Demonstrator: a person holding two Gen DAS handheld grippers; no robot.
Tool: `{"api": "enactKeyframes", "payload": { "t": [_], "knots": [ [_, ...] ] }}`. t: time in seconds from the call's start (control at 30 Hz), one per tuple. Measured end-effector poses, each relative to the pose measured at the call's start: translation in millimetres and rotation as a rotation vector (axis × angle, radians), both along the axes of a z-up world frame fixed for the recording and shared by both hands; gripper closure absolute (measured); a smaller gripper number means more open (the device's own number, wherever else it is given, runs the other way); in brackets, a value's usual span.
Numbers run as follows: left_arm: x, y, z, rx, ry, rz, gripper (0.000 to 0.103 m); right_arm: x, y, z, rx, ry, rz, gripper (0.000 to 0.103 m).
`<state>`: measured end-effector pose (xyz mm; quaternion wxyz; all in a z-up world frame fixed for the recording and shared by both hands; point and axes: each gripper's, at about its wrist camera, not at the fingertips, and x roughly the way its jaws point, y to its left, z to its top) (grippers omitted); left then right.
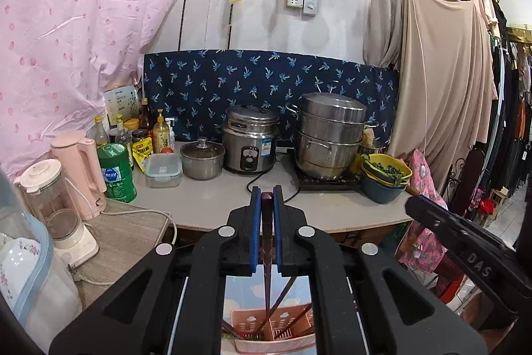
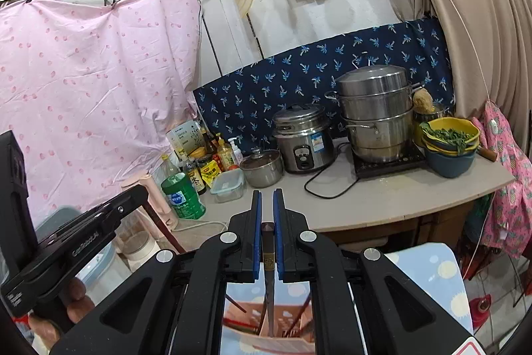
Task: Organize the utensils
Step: 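Lower the red chopstick into the basket and open the left tool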
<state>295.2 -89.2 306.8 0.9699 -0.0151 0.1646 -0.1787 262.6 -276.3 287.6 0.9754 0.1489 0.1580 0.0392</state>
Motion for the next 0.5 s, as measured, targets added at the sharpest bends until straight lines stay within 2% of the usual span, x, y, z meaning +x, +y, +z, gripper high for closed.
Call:
{"api": "enactKeyframes", "payload": {
  "t": [0.1, 0.2, 0.4, 0.5],
  "knots": [
    [1, -1, -1, 0.007, -0.004, -0.006, 0.096, 15, 6, -2, -0.020, 0.000, -0.003, 0.095],
    [4, -1, -10, 0.011, 0.013, -0.011, 0.096, 29, 11, -18, -0.039, 0.030, -0.010, 0.095],
    [20, -2, -52, 0.041, 0.098, -0.011, 0.096, 48, 9, -66, -0.019, 0.132, 0.000, 0.095],
    [27, 4, -70, 0.033, 0.157, -0.006, 0.096, 42, 6, -74, -0.010, 0.151, -0.001, 0.093]
  ]
}}
